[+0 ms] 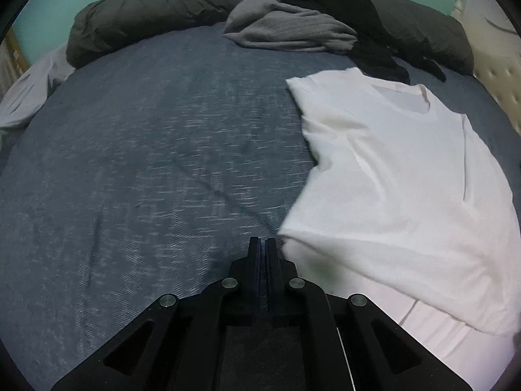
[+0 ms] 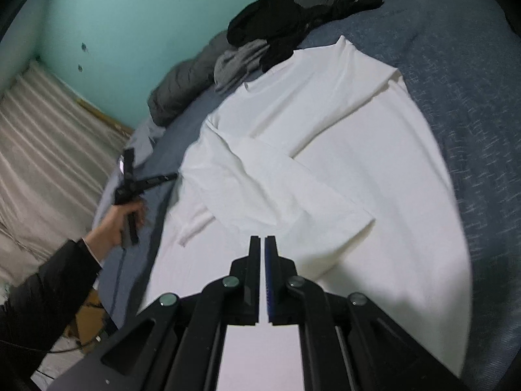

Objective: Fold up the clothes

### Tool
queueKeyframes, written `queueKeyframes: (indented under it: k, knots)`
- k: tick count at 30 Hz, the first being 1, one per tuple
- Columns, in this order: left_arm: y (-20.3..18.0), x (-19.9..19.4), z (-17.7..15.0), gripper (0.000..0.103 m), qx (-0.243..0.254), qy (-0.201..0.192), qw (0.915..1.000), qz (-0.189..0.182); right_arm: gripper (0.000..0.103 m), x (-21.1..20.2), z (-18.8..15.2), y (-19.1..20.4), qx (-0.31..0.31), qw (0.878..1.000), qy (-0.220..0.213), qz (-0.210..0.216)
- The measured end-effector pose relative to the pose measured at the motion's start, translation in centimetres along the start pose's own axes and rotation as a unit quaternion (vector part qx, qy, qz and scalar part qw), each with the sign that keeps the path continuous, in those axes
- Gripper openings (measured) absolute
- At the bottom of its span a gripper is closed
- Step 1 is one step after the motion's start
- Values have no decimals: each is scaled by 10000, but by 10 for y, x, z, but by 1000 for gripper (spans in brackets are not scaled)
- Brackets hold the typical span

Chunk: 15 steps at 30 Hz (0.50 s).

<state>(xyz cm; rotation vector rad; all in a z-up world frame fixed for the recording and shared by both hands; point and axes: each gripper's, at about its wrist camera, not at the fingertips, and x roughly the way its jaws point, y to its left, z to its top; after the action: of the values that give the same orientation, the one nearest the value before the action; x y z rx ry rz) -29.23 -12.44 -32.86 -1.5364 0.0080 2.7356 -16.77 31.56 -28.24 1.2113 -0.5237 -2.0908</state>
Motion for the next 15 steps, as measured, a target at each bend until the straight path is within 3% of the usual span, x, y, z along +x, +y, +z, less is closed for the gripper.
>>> queueKeyframes:
  k: [3, 4, 5, 6, 11, 15]
  knots:
    - [9, -9, -2, 3, -98, -39, 9999, -3, 8, -15, 6, -8, 255, 9990, -353, -138]
    - [11, -11, -3, 3, -99, -50, 9999, -11, 14, -15, 7, -12, 359, 9983, -409, -229]
    - [11, -11, -3, 3, -90, -48, 9999, -20, 29, -11, 8, -17, 438, 9976, -400, -344]
    - [11, -11, -3, 3, -93, -41, 9999, -32, 37, -5, 8, -22, 486, 9971, -348, -481]
    - [6, -9, 1, 3, -136, -39, 9998, -117, 37, 26, 13, -40, 597, 9923, -93, -1084]
    - [1, -8, 4, 3, -91, -58, 9998, -180, 37, 40, 14, -48, 587, 9896, 17, -1314]
